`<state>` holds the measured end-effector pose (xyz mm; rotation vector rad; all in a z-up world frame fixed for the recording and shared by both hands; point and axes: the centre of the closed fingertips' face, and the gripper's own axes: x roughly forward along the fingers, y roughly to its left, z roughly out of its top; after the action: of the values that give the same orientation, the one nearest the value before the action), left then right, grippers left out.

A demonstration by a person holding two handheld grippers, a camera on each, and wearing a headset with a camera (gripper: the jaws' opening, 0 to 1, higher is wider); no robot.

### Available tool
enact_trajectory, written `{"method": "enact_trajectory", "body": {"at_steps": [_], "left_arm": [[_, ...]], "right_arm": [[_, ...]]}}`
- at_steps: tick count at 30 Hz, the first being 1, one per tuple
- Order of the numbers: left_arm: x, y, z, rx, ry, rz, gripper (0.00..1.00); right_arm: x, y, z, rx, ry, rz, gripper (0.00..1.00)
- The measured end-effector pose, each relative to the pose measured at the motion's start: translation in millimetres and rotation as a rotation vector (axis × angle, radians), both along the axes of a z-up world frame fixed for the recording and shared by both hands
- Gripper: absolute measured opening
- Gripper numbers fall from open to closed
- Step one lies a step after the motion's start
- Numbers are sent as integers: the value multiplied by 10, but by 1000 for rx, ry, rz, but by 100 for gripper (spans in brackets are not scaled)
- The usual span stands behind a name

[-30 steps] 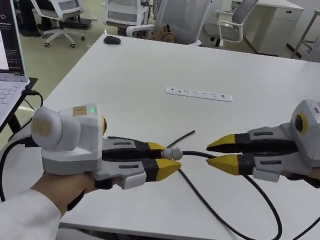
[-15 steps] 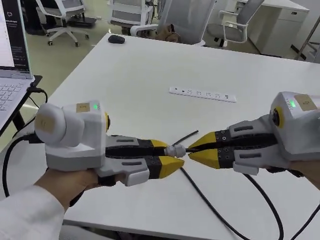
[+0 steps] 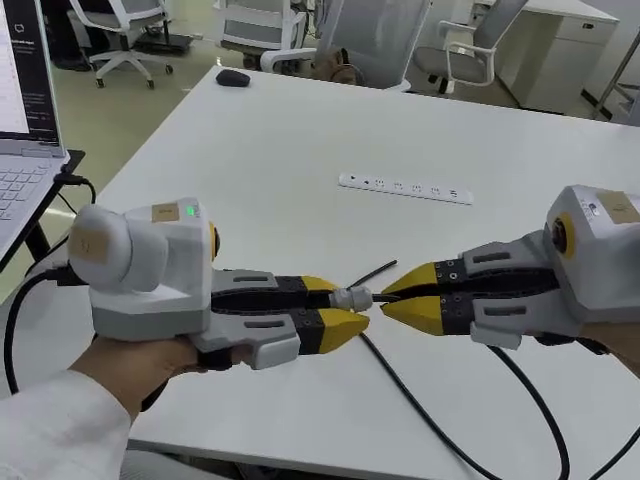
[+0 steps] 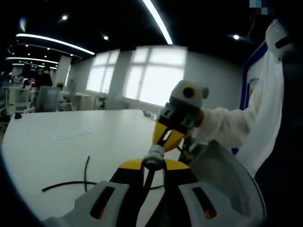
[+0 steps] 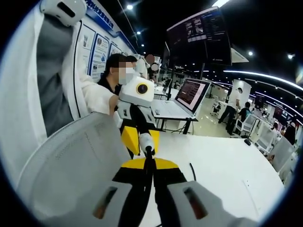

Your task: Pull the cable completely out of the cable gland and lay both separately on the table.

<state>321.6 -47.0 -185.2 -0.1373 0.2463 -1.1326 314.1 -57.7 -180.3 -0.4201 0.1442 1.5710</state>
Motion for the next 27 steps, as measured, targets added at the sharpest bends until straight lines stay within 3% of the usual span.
{"method": "enact_trajectory", "body": {"at_steps": [9,20,27], "left_arm": [[32,26,-1,-6,7,19,16],[34,26,-10,-2,6,22,16],[70,65,8,-20,16,45,16]], "right_arm": [[94,-180,-106,-8,16,-52,3],[214,-537,-393,-50,59,-149,3],[315,-777,-592,-105,78,-219,3]]}}
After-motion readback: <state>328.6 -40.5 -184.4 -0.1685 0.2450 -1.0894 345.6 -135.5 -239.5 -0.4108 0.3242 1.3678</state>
